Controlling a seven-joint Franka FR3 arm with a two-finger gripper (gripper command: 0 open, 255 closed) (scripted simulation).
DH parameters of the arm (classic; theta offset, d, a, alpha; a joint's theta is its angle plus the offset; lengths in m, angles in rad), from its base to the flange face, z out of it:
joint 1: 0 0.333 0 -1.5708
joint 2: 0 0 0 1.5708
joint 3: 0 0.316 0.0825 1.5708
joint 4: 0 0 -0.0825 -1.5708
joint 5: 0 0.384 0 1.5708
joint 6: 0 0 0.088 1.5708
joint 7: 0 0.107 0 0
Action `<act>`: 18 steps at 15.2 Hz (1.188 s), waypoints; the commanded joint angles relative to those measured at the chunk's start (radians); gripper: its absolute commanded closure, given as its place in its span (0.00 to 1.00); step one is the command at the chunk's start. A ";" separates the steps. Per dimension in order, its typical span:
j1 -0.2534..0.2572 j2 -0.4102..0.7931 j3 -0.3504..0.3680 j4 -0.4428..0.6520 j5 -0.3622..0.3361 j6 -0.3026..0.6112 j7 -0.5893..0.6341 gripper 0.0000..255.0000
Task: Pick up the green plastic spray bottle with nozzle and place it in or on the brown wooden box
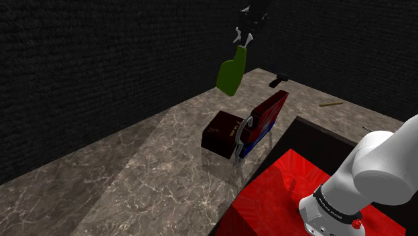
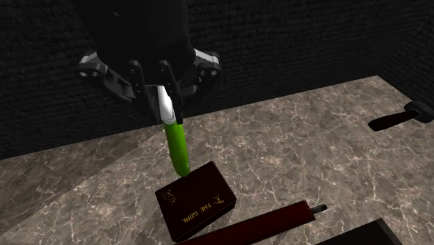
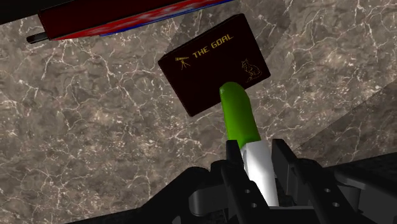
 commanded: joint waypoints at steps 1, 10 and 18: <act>0.001 -0.022 0.002 -0.032 0.000 0.009 0.003 1.00; 0.001 -0.057 0.003 -0.192 0.001 0.133 -0.002 1.00; 0.001 -0.073 0.004 -0.316 0.002 0.241 -0.006 1.00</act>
